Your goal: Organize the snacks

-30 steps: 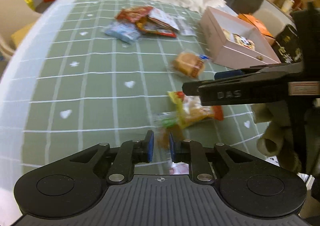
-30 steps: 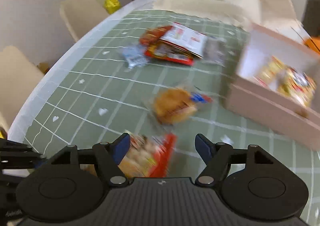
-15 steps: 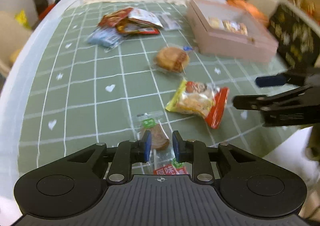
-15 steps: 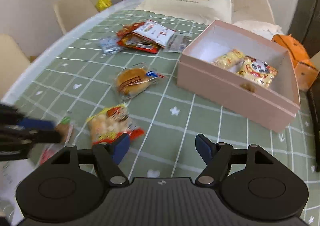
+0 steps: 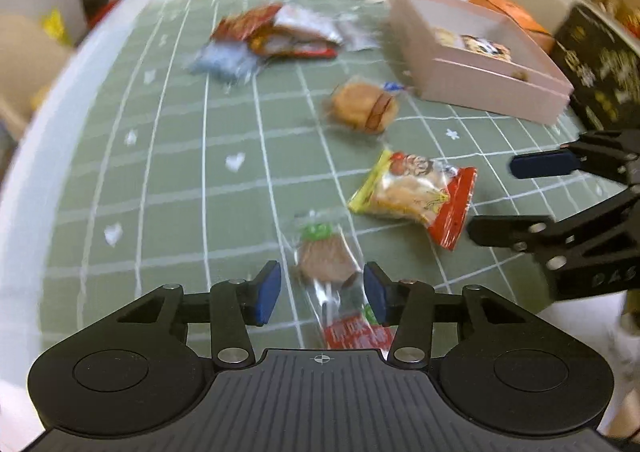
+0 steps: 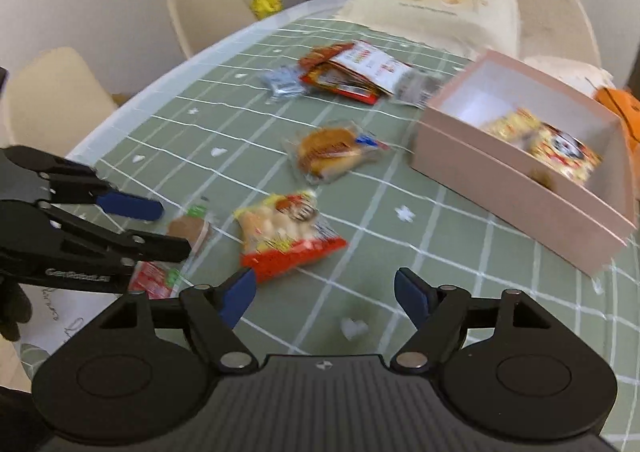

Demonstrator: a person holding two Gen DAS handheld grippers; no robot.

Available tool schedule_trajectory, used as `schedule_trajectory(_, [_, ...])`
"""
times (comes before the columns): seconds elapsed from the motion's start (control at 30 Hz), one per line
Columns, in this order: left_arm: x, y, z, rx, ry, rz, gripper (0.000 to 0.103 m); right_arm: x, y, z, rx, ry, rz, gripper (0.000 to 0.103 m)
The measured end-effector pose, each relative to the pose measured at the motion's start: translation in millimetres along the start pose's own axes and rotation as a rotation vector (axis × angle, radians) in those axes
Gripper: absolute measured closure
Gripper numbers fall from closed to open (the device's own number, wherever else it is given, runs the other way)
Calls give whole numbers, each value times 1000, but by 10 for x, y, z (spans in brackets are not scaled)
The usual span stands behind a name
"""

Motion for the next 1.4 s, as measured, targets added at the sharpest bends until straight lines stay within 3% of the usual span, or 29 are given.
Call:
schedule_trajectory(0.1, [29, 29, 49, 7, 30, 2, 52, -168, -180, 113, -42, 50, 16, 21])
schedule_trajectory(0.23, [11, 42, 31, 18, 33, 3, 52, -374, -526, 164, -69, 26, 71, 22])
schedule_trajectory(0.3, [-22, 19, 1, 12, 23, 0, 52, -405, -546, 203, -15, 37, 71, 44])
schedule_trajectory(0.47, [-115, -116, -126, -25, -26, 22, 52, -212, -230, 117, 16, 13, 54, 47])
schedule_trajectory(0.53, [-127, -131, -180, -36, -53, 19, 58, -95, -106, 14, 36, -10, 52, 47])
schedule_trajectory(0.67, [-118, -88, -348, 53, -91, 18, 61, 170, 143, -275, 78, -114, 51, 47])
schedule_trajectory(0.77, [-153, 91, -565, 123, -141, -40, 61, 340, 366, -497, 120, -203, 28, 47])
schedule_trajectory(0.9, [-545, 489, -866, 229, -192, -159, 61, 487, 692, -708, 169, -281, -22, 47])
schedule_trajectory(1.1, [-1655, 984, -1229, 304, -223, -361, 60, 560, 1059, -903, 218, -354, -79, 47])
schedule_trajectory(1.17, [-2059, 871, -1347, 345, -209, -333, 56, 552, 1135, -955, 215, -373, -96, 47])
schedule_trajectory(1.23, [-2328, 690, -1369, 377, -155, -302, 59, 518, 1168, -1012, 209, -403, -108, 47])
schedule_trajectory(1.4, [-2302, 674, -1055, 458, -50, -353, 59, 385, 1259, -1142, 228, -444, -131, 47])
Point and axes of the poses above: each gripper's, at about its wrist camera, not at the fingertips, and y roughly against the way its jaws point, z to its left, x to its underside, the point moved 6 cm from there along -y, roughly the way its jaws point, and after that the axes turned 10 degrees about z, right-handed, at the moved point
